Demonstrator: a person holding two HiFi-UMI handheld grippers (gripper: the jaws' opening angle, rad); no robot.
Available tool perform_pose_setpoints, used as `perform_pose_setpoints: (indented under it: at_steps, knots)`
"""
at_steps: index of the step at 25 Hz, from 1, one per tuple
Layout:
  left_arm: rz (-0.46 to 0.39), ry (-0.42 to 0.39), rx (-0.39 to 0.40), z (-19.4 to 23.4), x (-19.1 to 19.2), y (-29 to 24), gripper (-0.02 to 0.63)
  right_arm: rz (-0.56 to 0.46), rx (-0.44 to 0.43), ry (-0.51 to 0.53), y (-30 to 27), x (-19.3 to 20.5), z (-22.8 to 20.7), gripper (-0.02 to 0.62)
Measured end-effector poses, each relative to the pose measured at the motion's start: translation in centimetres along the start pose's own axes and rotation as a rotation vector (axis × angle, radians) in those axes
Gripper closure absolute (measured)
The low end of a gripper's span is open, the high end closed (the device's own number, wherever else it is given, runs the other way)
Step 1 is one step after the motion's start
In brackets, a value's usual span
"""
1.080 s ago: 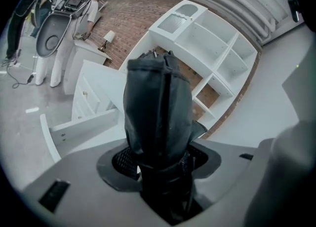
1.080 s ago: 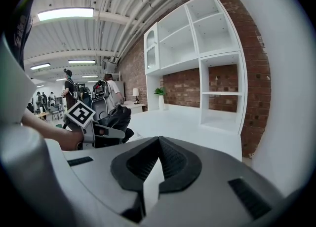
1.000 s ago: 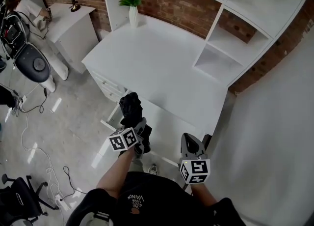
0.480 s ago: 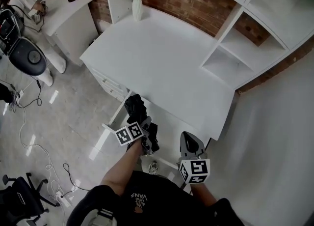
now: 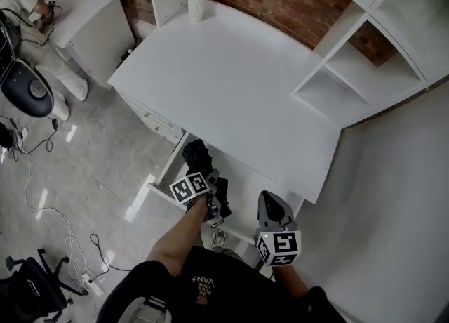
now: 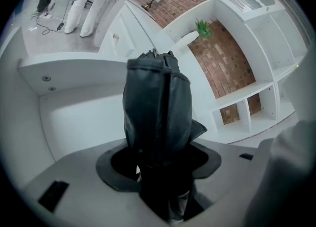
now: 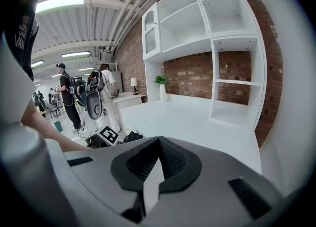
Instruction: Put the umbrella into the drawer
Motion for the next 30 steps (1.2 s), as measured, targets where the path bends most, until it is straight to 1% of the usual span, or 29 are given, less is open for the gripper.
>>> perform_pose_setpoints:
  at_steps: [12, 17, 22, 25, 28, 30]
  knots:
    - [0.036, -0.011, -0.051, 0.7, -0.9, -4.5, 0.373, 0.052, 0.049, -0.034, -1.2, 0.3, -1.1, 0.595]
    - [0.039, -0.016, -0.092, 1.4, -1.5, -5.7, 0.373, 0.057, 0.058, -0.039, -1.5, 0.5, -1.3, 0.595]
    - [0.059, -0.064, -0.121, 1.4, -1.5, -6.6, 0.373, 0.06, 0.058, -0.047, -1.9, 0.4, -1.7, 0.595]
    - [0.076, -0.082, -0.151, 1.5, -1.4, -7.2, 0.37, 0.061, 0.054, -0.048, -2.1, 0.4, -1.9, 0.595]
    - [0.084, -0.09, -0.169, 1.4, -1.4, -7.4, 0.367, 0.061, 0.047, -0.047, -2.2, 0.4, -2.0, 0.595]
    - [0.083, -0.085, -0.166, 1.3, -1.4, -7.4, 0.36, 0.061, 0.045, -0.05, -2.1, 0.4, -2.1, 0.594]
Point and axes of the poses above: the fingertips, and each gripper's own axes: y backward along the fingers, z to its left, x out of its underside, the point moved 6 cm from there along y, backward along the fingers, and after that the axes turned 9 degrees about -x, right-handed, at the moved point
